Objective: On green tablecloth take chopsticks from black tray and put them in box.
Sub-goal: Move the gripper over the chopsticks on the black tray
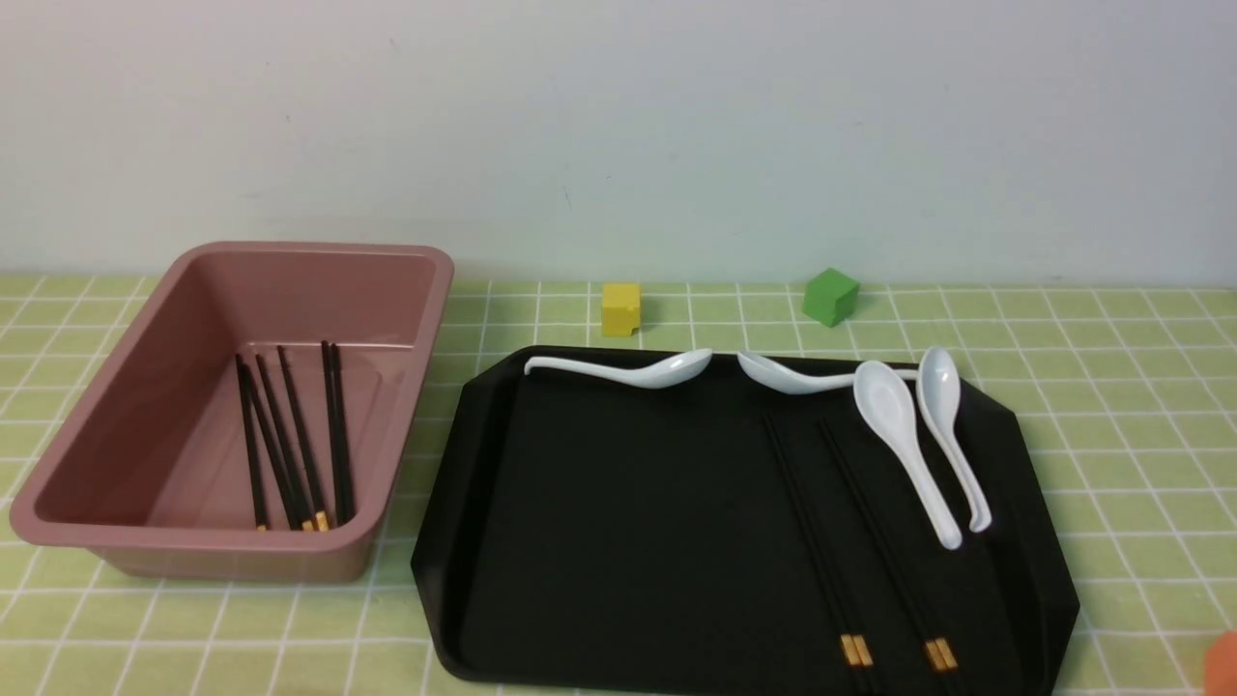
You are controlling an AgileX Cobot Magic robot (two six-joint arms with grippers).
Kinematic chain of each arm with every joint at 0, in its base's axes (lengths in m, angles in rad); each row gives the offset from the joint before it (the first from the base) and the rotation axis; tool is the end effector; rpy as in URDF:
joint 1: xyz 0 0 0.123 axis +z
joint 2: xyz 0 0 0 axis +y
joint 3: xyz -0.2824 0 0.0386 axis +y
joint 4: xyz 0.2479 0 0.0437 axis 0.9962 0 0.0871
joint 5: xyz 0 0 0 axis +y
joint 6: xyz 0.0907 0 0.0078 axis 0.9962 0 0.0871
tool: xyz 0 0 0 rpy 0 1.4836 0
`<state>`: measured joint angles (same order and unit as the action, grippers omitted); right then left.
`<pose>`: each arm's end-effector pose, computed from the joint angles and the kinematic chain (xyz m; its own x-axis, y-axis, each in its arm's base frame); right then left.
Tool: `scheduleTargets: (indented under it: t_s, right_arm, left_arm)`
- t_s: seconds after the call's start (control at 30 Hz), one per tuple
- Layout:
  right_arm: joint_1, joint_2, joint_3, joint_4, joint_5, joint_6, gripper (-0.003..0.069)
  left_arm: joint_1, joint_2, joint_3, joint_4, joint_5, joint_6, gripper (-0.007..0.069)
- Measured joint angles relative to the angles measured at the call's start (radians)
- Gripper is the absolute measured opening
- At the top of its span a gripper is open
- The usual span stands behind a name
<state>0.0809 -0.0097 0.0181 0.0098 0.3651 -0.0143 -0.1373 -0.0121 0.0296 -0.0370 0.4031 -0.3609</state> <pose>0.0526 0.0046 0.1746 -0.2810 -0.0279 -0.9593 -0.0856 0.9963 -0.0039 0.0511 -0.0084 0.1676 -0.3569 -0.3391 -0.8704 0.0142 0.9297 -0.3680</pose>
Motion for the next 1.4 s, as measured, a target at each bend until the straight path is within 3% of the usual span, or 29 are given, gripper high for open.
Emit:
scheduleTargets:
  t_s: [0.27,0.37,0.43,0.47,0.53,0.57,0.6,0.67,0.83,1.0,1.13,1.3,1.4]
  right_arm:
    - [0.000,0.000,0.000,0.000,0.000,0.000,0.0239]
    - [0.000,0.000,0.000,0.084,-0.004,0.023,0.0239]
    - [0.000,0.000,0.001,0.241,-0.008,0.091,0.0239]
    - [0.000,0.000,0.001,0.258,-0.010,0.099,0.0239]
    - [0.000,0.000,0.005,0.495,-0.017,0.187,0.0239]
    - [0.000,0.000,0.005,0.495,-0.018,0.191,0.0239]
    - [0.000,0.000,0.006,0.595,-0.031,0.211,0.0239]
    - [0.000,0.000,0.006,0.682,-0.045,0.220,0.0239]
    - [0.001,0.000,0.001,0.802,-0.049,0.212,0.0239]
    - [0.007,0.019,-0.136,0.833,-0.085,0.038,0.0233]
    - [0.008,0.186,-0.310,0.765,-0.095,-0.111,0.0152]
    - [0.008,0.552,-0.492,0.583,0.094,-0.185,-0.0003]
    - [0.010,0.836,-0.581,0.519,0.245,-0.177,-0.0009]
  left_arm:
    - [0.000,0.000,0.000,0.000,0.000,0.000,0.0152]
    - [0.000,0.000,0.000,0.000,0.000,0.000,0.0152]
    - [0.000,0.000,0.000,0.000,0.000,0.000,0.0154]
    - [0.000,0.000,0.000,0.000,0.000,0.000,0.0154]
    - [0.000,0.000,0.000,0.000,0.000,-0.001,0.0156]
    - [0.000,0.000,0.000,0.000,0.000,-0.001,0.0155]
    - [0.000,0.000,0.000,0.000,0.000,-0.001,0.0156]
    - [0.000,0.000,0.000,0.000,0.000,-0.001,0.0159]
    - [0.000,0.000,0.000,0.000,0.000,-0.001,0.0163]
    - [0.000,0.000,0.000,0.000,0.000,-0.001,0.0165]
    - [0.000,0.000,0.000,0.000,0.000,-0.001,0.0165]
    - [0.000,0.000,0.000,0.000,0.000,-0.001,0.0167]
    - [0.000,0.000,0.000,0.000,0.000,-0.001,0.0171]
